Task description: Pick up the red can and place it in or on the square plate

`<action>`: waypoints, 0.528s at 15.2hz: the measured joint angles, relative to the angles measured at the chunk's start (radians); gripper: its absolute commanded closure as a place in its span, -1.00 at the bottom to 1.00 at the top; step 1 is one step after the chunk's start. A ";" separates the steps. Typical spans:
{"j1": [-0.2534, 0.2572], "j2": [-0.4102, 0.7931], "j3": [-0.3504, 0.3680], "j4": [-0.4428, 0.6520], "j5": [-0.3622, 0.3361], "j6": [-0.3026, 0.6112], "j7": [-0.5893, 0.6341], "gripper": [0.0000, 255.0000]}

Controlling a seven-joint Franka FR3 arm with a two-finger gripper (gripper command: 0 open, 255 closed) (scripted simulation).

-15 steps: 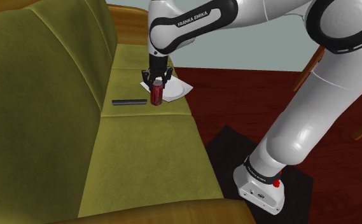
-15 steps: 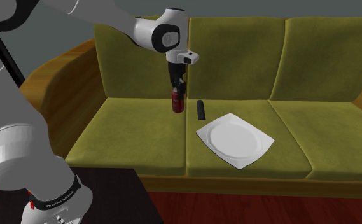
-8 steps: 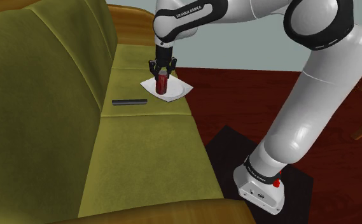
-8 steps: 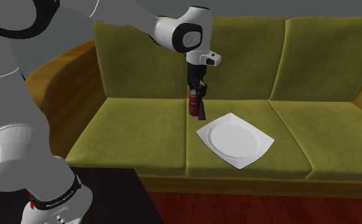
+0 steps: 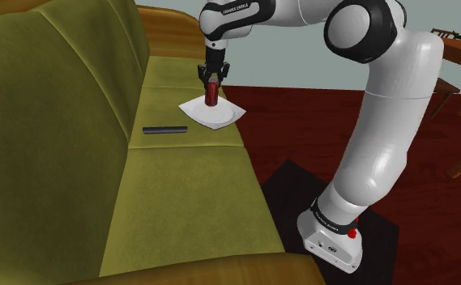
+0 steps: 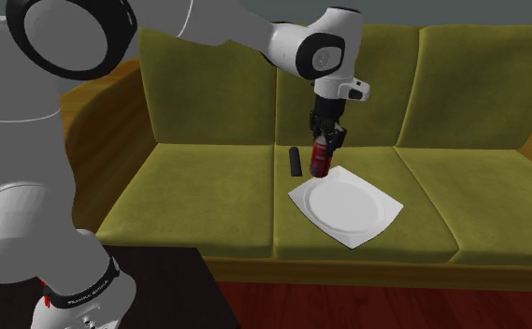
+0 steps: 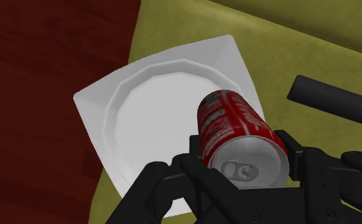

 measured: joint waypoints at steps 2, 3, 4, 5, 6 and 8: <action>-0.020 0.056 -0.011 0.095 0.003 -0.039 -0.033 1.00; -0.030 0.090 -0.015 0.150 0.004 -0.061 -0.048 1.00; -0.043 0.116 -0.021 0.196 0.005 -0.081 -0.066 1.00; -0.054 0.148 -0.025 0.252 0.007 -0.104 -0.082 1.00; -0.063 0.174 -0.028 0.291 0.008 -0.117 -0.094 1.00; -0.070 0.200 -0.031 0.313 0.009 -0.114 -0.104 1.00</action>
